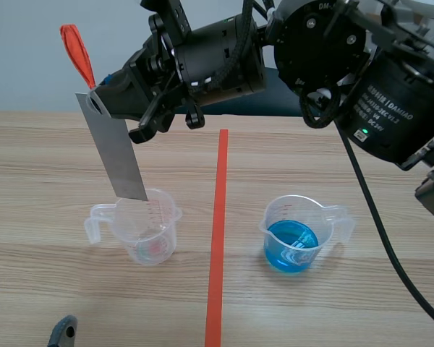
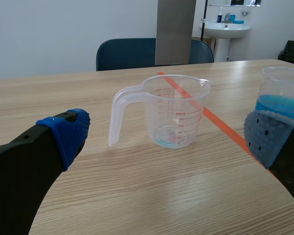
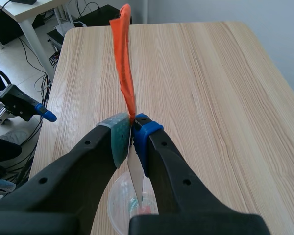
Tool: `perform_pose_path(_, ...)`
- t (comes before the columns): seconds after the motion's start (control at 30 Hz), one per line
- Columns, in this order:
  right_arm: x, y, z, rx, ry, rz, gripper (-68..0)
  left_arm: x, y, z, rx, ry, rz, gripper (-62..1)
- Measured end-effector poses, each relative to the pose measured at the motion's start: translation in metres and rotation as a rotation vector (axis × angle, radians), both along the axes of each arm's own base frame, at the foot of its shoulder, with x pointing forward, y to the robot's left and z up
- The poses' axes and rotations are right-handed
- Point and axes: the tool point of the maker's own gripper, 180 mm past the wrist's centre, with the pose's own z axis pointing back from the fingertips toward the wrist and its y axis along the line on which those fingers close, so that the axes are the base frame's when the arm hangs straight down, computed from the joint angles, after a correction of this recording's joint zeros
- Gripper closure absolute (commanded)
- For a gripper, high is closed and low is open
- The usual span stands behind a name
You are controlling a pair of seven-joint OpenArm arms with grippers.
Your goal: Do the redox reaction experiment. put the plate into the left beaker
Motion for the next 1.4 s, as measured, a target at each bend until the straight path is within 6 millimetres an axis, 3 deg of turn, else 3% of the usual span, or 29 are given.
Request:
perform_pose_path(0.67, 0.0, 0.0, 0.0, 0.0, 0.001, 0.0, -0.6, 0.0, 0.0, 0.0, 0.0, 0.0, 0.0, -62.3)
perform_pose_path(1.4, -0.007, 0.0, -0.016, -0.003, 0.024, -0.01, -0.6, 0.0, 0.0, 0.0, 0.0, 0.0, 0.0, -62.3)
